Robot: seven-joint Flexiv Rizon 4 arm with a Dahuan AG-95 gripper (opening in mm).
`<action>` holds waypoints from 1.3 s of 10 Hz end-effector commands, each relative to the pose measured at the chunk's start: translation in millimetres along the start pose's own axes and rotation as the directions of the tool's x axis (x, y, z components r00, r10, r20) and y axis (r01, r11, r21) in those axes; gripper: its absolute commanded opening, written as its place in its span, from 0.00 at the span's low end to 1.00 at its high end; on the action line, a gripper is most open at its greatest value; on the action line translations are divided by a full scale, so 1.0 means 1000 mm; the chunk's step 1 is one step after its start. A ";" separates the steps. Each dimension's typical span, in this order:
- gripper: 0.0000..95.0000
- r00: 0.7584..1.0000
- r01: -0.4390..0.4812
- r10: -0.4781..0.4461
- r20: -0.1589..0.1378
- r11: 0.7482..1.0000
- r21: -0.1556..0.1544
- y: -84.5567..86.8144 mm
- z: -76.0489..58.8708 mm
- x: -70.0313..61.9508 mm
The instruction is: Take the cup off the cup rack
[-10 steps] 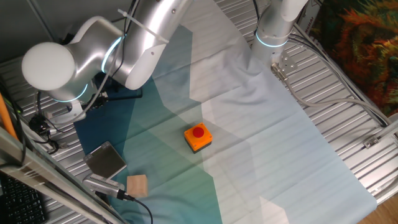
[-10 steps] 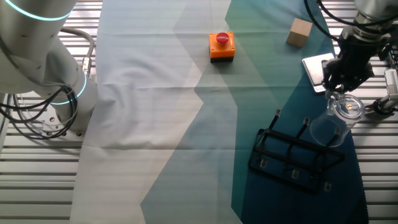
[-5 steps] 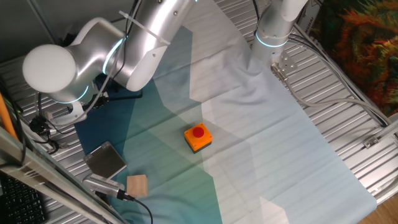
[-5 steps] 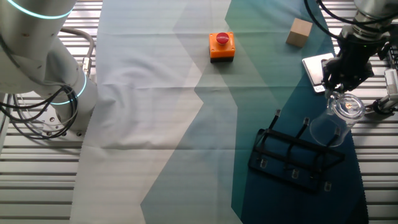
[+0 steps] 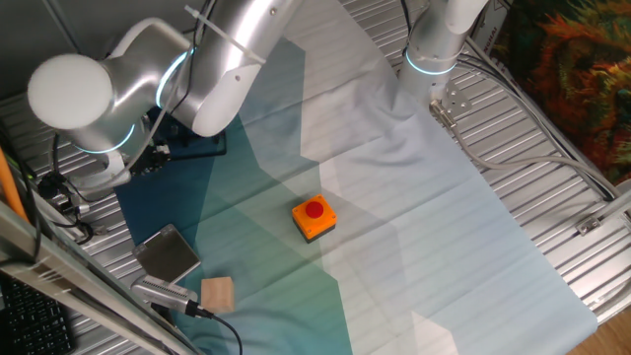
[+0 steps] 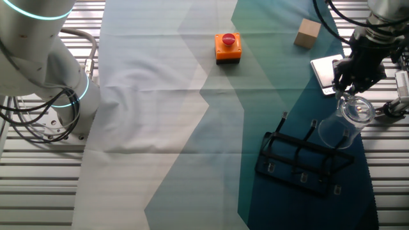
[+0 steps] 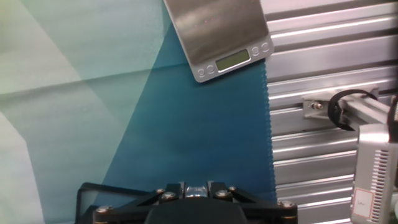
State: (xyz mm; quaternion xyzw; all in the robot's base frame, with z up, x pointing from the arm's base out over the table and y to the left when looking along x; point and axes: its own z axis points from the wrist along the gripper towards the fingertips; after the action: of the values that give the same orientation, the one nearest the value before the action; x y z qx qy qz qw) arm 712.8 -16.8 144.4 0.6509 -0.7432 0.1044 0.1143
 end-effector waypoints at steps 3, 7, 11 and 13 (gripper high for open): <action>0.00 0.999 0.007 -0.008 -0.036 1.000 -0.011 -0.004 -0.007 -0.005; 0.00 0.998 0.012 -0.013 -0.064 1.000 -0.020 -0.006 -0.012 -0.008; 0.00 0.996 0.009 -0.013 -0.091 0.999 -0.035 -0.008 -0.019 -0.013; 0.00 0.995 0.004 -0.008 -0.102 0.999 -0.043 -0.009 -0.022 -0.015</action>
State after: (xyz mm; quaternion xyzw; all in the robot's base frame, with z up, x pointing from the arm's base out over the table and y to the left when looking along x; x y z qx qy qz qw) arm 724.6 3.9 161.3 0.6446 -0.7358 0.1217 0.1685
